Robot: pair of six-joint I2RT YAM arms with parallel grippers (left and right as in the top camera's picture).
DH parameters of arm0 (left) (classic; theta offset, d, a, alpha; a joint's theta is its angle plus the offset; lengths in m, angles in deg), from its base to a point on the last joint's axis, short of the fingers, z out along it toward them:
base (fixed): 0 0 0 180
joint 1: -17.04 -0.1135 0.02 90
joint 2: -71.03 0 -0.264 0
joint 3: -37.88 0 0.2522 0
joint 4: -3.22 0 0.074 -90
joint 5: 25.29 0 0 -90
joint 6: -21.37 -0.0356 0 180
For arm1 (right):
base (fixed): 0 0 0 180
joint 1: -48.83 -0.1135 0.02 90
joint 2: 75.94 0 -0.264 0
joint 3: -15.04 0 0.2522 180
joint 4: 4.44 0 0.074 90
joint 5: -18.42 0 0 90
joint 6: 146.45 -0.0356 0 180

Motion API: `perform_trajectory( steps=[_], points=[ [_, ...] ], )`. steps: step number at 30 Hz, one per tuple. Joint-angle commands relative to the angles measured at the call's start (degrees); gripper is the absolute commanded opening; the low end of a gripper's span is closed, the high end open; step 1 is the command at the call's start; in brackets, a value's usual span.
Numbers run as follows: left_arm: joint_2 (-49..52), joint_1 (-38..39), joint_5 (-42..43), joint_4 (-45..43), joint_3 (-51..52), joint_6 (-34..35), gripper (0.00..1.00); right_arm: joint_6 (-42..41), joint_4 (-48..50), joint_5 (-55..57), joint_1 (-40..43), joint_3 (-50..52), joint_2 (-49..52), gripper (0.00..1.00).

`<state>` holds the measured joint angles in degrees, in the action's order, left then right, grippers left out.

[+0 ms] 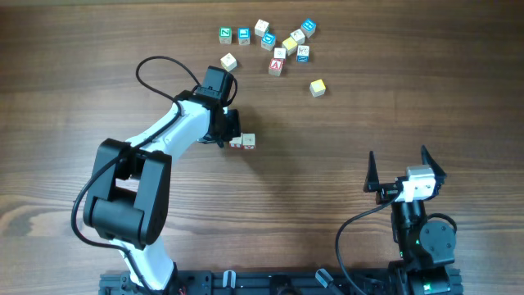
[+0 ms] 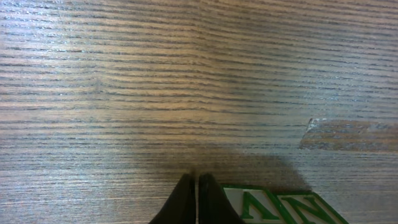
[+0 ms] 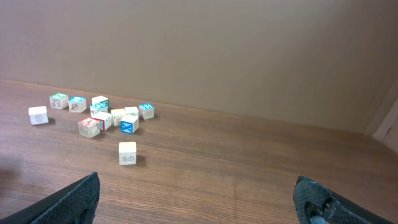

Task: Form a horizontal line

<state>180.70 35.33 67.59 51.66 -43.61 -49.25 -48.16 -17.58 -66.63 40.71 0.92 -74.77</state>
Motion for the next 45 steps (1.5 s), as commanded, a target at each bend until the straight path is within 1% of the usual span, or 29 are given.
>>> perform_trajectory(
  steps=[1, 9, 12, 21, 22, 25, 29, 32, 35, 38, 43, 45],
  points=[
    [-0.15, 0.00, -0.70, 0.90, 0.28, -1.16, 0.06, 0.68, 0.15, -0.48, 0.33, 0.07, -0.37, 1.00],
    [-0.17, 0.00, 0.48, 1.99, 0.28, -1.16, 0.04, 0.68, 0.15, -0.48, 0.33, 0.07, -0.37, 1.00],
    [-0.17, 0.00, 2.27, 2.05, 0.28, -1.14, 0.04, 0.70, 0.15, -0.48, 0.33, 0.07, -0.37, 1.00],
    [-0.15, -0.02, 2.05, 2.32, 0.28, -0.96, 0.04, 0.68, 0.17, -0.48, 0.33, 0.07, -0.37, 1.00],
    [-0.15, -0.02, 0.02, 2.12, 0.28, -0.96, 0.04, 0.68, 0.15, -0.48, 0.33, 0.07, -0.37, 1.00],
    [-0.15, -0.02, -6.14, -1.46, 0.28, -0.96, 0.04, 0.70, 0.15, -0.48, 0.33, 0.07, -0.37, 1.00],
    [-0.17, -0.02, -7.39, -10.19, 0.28, -0.96, 0.04, 0.70, 0.17, -0.48, 0.33, 0.07, -0.37, 1.00],
    [-0.15, -0.02, -3.23, -13.86, 0.28, -0.98, 0.04, 0.68, 0.17, -0.48, 0.33, 0.07, -0.37, 1.00],
    [-0.15, 0.00, 0.26, -14.75, 0.28, -0.98, 0.04, 0.68, 0.17, -0.48, 0.33, 0.07, -0.37, 1.00],
    [-0.15, 0.00, 5.25, -12.74, 0.28, -0.96, 0.04, 0.70, 0.17, -0.48, 0.33, 0.07, -0.37, 1.00],
    [-0.15, 0.00, 5.51, -8.74, 0.28, -0.96, 0.04, 0.70, 0.17, -0.48, 0.33, 0.07, -0.37, 1.00],
    [-0.17, 0.00, 6.84, -7.41, 0.28, -0.96, 0.04, 0.70, 0.17, -0.48, 0.33, 0.07, -0.37, 1.00]
  ],
)
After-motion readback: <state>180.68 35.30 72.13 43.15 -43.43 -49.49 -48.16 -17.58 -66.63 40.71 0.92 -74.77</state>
